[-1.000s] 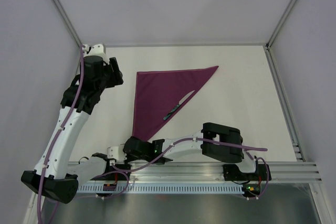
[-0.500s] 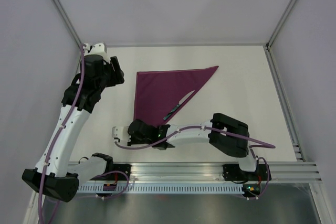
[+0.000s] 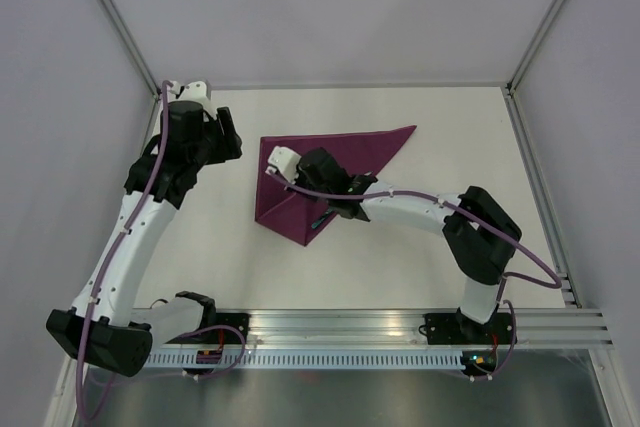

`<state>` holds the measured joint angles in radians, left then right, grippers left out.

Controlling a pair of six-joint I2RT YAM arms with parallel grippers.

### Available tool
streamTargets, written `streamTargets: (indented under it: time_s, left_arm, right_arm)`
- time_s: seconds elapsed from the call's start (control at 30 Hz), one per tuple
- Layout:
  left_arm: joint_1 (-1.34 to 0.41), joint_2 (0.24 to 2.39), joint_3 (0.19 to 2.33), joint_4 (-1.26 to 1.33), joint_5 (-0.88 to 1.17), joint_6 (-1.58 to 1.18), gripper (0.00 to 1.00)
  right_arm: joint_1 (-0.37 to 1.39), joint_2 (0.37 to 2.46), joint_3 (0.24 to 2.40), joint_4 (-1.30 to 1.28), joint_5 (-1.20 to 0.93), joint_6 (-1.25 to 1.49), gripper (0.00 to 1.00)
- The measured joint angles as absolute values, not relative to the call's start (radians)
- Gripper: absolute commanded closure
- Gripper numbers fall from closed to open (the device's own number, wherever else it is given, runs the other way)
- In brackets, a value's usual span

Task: Fold the napkin, place the utensils inside, and roll it up
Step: Fold the napkin

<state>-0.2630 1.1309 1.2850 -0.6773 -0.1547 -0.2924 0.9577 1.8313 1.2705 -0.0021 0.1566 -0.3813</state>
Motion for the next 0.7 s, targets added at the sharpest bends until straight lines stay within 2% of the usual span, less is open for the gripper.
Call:
streamTargets:
  time_s: [0.37, 0.7]
  left_arm:
    - [-0.258, 1.165, 1.285, -0.670, -0.143, -0.292, 0.35]
    - [-0.258, 1.186, 1.285, -0.647, -0.120, -0.293, 0.36]
  right_arm:
    - [0.706, 1.799, 1.198, -0.015, 0.123, -0.381, 0.99]
    - [0.623, 1.799, 1.150, -0.015, 0.108, -0.386, 1.00]
